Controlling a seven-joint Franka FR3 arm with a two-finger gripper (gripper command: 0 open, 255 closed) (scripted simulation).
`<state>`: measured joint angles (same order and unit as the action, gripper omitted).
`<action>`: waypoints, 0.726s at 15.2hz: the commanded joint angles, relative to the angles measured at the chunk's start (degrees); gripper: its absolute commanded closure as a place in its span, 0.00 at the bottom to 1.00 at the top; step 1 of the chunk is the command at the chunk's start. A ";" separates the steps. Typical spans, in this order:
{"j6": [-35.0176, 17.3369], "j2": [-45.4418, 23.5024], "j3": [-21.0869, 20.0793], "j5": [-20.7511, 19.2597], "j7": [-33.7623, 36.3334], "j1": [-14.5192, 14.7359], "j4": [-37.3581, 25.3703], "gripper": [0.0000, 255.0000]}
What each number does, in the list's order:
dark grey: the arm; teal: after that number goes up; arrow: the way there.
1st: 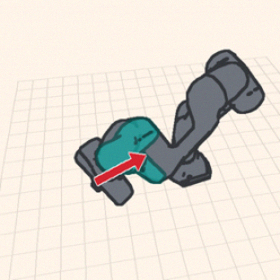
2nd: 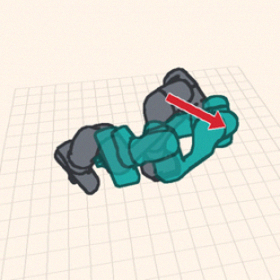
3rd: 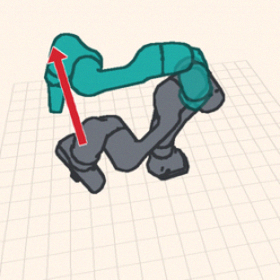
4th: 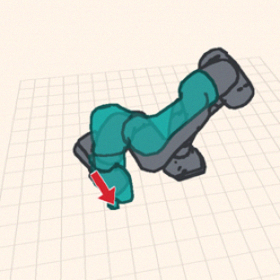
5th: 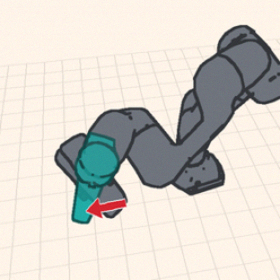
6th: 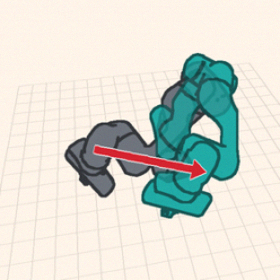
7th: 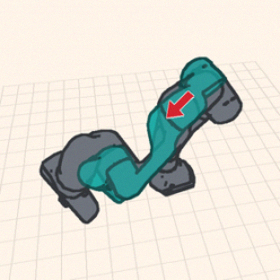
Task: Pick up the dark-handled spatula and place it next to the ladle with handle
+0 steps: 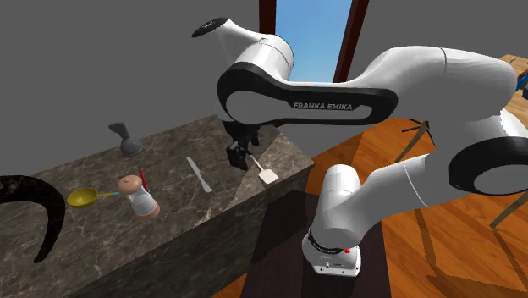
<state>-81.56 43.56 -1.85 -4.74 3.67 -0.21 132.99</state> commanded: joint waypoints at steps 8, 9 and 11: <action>-14.04 -2.09 5.00 -2.35 3.95 -5.43 8.42 0.00; -16.11 -2.65 5.75 -2.67 4.49 -6.25 9.41 0.00; -20.30 -3.98 7.26 -3.30 5.54 -7.87 11.24 0.00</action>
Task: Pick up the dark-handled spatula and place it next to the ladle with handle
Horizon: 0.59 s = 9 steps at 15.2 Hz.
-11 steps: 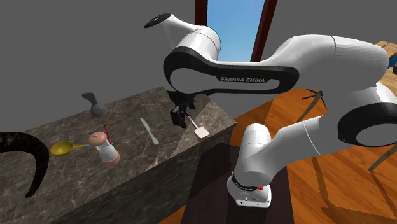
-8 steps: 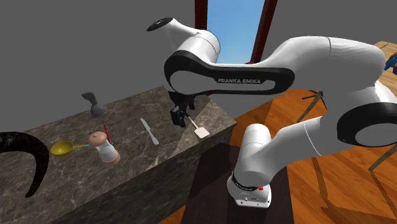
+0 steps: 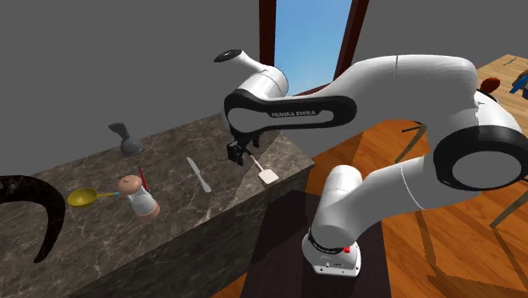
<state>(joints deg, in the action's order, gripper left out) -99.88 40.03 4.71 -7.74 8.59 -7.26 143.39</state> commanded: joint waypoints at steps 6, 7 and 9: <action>-14.89 -6.09 5.55 -1.90 3.58 -5.48 5.00 0.00; -17.09 -7.28 6.38 -2.07 4.02 -6.23 5.49 0.00; -21.52 -9.86 8.08 -2.30 4.83 -7.63 6.31 0.00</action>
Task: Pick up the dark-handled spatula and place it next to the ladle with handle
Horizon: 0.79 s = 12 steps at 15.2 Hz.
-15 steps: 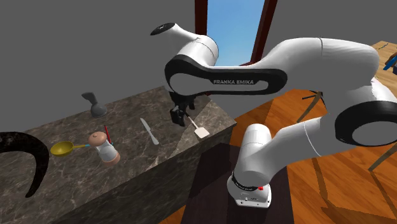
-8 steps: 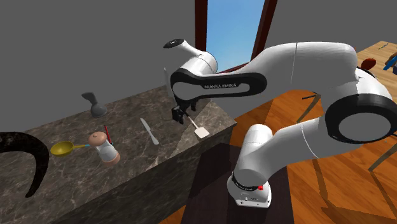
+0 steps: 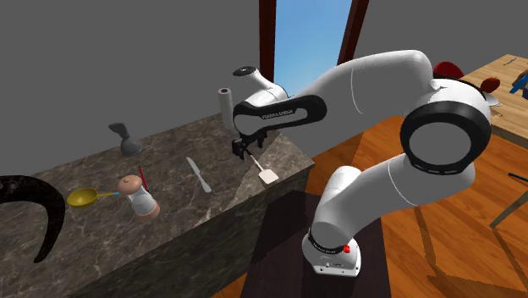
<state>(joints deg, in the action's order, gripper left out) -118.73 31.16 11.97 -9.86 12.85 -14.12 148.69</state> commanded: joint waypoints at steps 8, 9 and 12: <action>-16.34 -10.18 5.60 0.34 1.77 -3.49 3.06 0.00; -17.30 -10.83 5.74 0.39 1.70 -3.45 3.37 0.00; -20.20 -12.90 6.16 0.61 1.45 -3.28 4.22 0.00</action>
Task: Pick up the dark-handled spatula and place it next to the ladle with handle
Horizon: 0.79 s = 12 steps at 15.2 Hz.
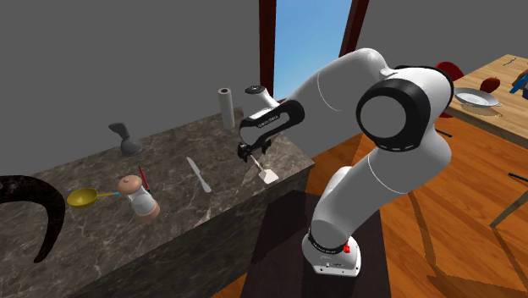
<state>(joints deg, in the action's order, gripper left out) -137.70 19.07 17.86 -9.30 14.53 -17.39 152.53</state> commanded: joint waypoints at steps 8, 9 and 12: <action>-1.78 -1.21 0.34 0.10 -0.28 0.03 0.53 0.00; -1.78 -1.21 0.34 0.10 -0.28 0.03 0.53 0.00; -1.78 -1.21 0.34 0.10 -0.28 0.03 0.53 1.00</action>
<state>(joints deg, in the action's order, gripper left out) -139.48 17.86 18.20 -9.20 14.26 -17.37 153.06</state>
